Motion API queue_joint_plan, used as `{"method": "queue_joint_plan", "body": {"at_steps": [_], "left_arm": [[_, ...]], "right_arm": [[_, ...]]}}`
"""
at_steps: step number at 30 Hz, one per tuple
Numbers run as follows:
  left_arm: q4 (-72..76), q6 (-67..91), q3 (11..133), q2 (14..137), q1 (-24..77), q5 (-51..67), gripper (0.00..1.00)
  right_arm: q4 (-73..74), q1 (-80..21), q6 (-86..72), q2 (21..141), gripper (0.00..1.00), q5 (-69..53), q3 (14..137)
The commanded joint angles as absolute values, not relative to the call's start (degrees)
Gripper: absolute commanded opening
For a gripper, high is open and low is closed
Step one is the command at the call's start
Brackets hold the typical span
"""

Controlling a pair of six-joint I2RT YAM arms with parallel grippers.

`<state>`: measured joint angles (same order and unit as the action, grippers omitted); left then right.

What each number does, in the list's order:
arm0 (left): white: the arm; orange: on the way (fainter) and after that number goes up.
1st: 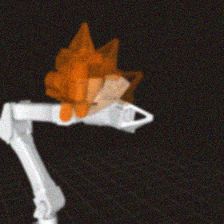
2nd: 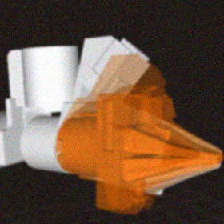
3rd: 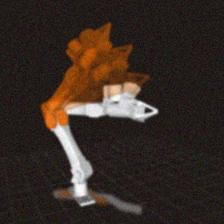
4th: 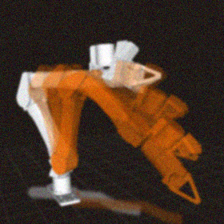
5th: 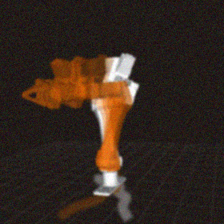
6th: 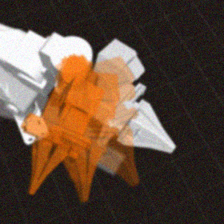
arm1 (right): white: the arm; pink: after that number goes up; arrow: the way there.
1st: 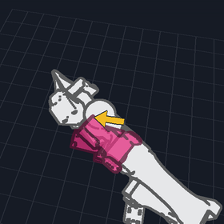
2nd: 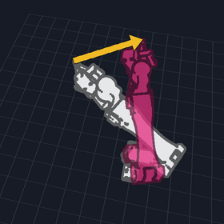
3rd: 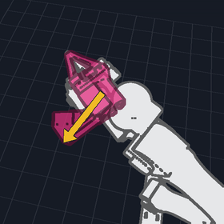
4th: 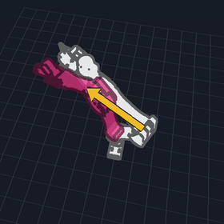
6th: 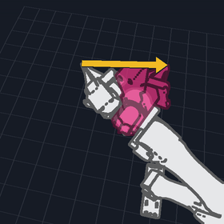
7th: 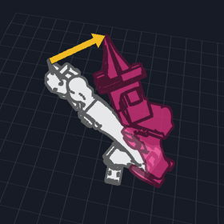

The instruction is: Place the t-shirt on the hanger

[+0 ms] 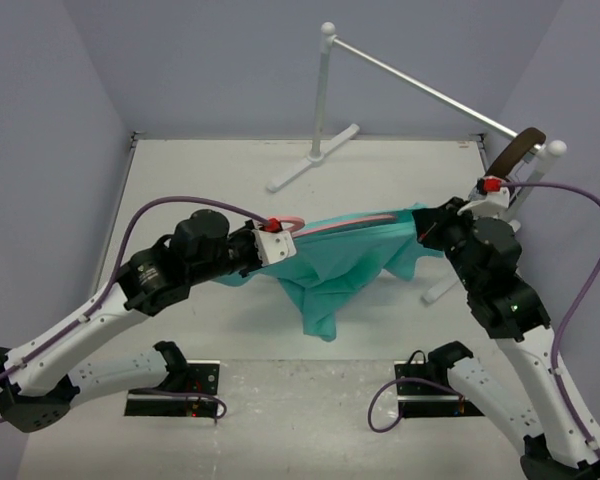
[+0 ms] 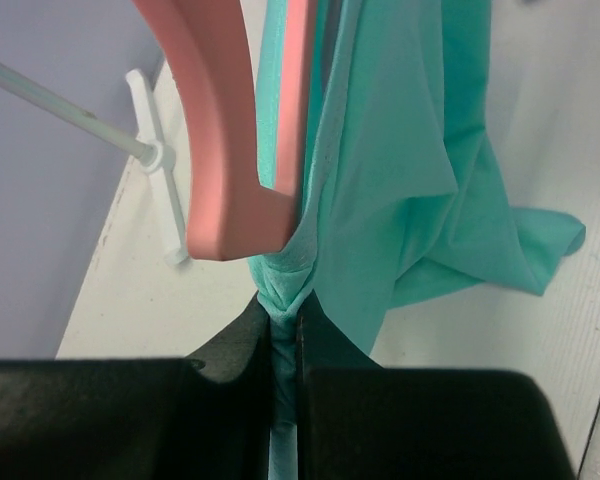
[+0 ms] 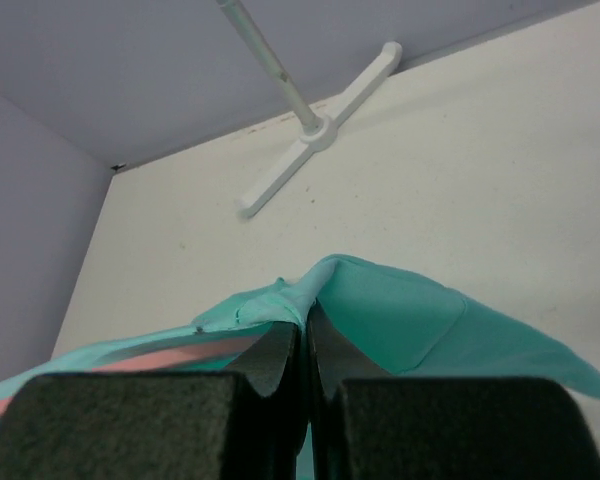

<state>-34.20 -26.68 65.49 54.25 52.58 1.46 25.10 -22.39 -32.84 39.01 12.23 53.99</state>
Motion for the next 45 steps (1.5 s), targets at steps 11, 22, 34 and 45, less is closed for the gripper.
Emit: {"method": "queue_joint_plan", "body": {"at_steps": [11,22,34,45], "left_arm": [[-30.7,-29.6,79.1,65.4,52.0,18.2,0.0],[-33.2,-32.3,83.1,72.1,48.7,23.9,0.0],[-38.7,-34.3,90.0,84.6,45.3,48.9,0.0],[-46.5,-36.3,97.7,93.0,45.3,58.6,0.0]], "right_arm": [[39.7,-21.8,-20.6,46.5,0.2,-20.5,67.3],[54.8,-21.7,-18.1,45.3,0.72,-9.9,76.4],[42.0,-21.8,-9.7,41.0,0.76,-34.3,70.1],[27.1,-24.3,-9.2,41.4,0.56,-35.4,64.4]]}}
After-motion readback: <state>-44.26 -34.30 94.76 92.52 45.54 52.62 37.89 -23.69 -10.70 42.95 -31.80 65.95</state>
